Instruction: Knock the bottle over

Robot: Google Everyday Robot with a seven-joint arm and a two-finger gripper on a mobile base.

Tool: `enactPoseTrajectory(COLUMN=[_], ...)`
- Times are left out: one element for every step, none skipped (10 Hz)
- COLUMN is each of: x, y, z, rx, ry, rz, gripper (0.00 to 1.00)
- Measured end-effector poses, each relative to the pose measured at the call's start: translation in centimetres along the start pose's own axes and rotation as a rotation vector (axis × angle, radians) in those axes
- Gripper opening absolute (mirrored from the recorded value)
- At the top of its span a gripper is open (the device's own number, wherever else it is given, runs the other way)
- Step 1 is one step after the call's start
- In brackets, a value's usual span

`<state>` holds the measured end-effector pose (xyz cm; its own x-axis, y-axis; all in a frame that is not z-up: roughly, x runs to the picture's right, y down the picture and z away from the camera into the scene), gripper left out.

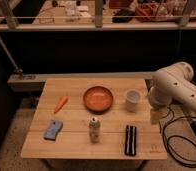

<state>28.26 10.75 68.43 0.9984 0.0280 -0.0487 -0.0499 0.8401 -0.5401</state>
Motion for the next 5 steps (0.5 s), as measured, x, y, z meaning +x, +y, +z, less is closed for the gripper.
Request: enactPoseTrajectory(x=[0.00, 0.00, 0.00, 0.00, -0.30], y=[0.00, 0.00, 0.00, 0.01, 0.22], z=[0.00, 0.00, 0.01, 0.01, 0.06], rx=[0.000, 0.000, 0.000, 0.000, 0.000], ry=[0.000, 0.000, 0.000, 0.000, -0.001], rz=[0.000, 0.000, 0.000, 0.000, -0.008], gripper=[0.80, 0.80, 0.80, 0.80, 0.80])
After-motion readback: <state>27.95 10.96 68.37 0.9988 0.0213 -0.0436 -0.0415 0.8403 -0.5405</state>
